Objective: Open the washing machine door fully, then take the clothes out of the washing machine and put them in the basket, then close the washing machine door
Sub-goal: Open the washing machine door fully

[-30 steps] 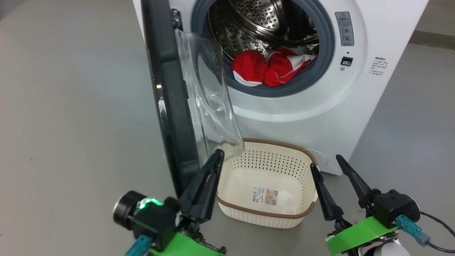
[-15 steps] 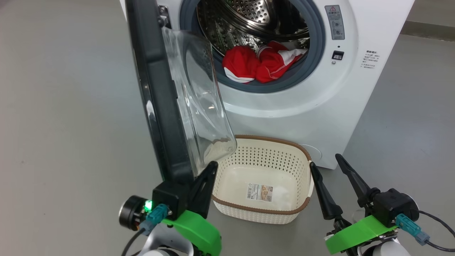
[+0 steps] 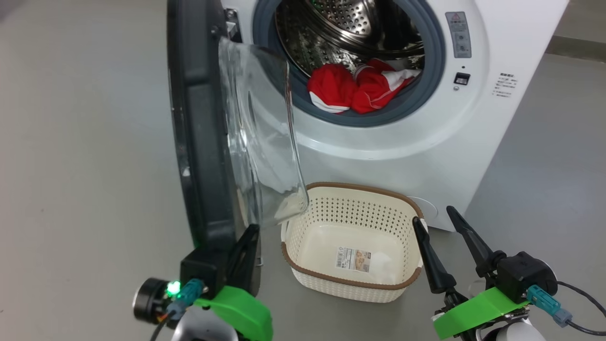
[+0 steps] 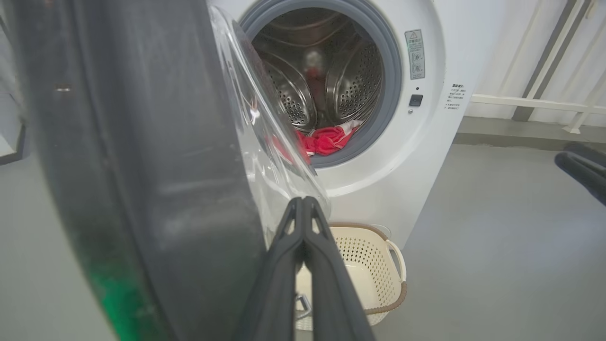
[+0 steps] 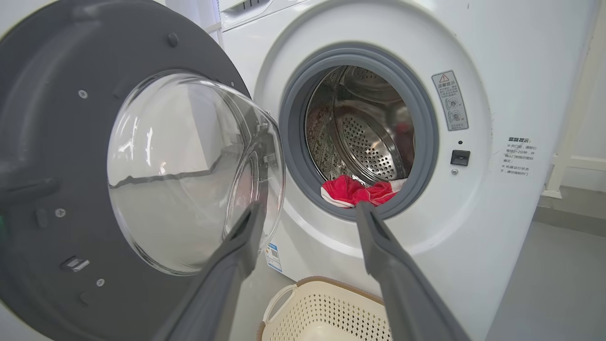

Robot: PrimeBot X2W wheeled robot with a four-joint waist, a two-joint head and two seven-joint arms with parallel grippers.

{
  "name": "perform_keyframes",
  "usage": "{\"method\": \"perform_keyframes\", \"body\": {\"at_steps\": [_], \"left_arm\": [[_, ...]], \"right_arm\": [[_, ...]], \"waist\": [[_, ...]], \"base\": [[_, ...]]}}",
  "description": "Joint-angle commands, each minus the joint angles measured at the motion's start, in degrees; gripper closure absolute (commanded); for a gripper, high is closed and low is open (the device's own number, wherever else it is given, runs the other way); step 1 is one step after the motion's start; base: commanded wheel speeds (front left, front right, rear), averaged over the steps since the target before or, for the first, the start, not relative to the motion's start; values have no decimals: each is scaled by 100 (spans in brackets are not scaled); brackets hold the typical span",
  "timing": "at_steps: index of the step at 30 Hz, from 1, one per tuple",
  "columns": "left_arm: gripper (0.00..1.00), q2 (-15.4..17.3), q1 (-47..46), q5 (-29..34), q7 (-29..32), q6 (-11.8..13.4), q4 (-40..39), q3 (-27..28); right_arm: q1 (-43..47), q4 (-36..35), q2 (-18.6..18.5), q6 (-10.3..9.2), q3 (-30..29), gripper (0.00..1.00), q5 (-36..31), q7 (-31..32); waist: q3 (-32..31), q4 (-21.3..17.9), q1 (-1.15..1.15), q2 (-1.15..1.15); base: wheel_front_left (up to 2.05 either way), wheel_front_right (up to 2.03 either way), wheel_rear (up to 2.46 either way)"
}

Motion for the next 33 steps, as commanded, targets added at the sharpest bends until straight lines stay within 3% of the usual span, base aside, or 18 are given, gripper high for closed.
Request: {"method": "perform_keyframes", "body": {"at_steps": [1, 16, 33], "left_arm": [[100, 187, -12, 13, 1, 141, -117, 327], [100, 651, 282, -10, -84, 501, -181, 873], [100, 902, -31, -259, -705, 618, 550, 1480]], "right_arm": [[-109, -130, 9, 36, 128, 0, 78, -37], [-64, -116, 9, 36, 227, 0, 70, -37], [-165, -158, 9, 36, 189, 0, -133, -37]], "waist": [[-52, 79, 0, 0], [-117, 215, 0, 0], [135, 102, 0, 0]], "base": [[0, 0, 0], [0, 0, 0], [0, 0, 0]]}}
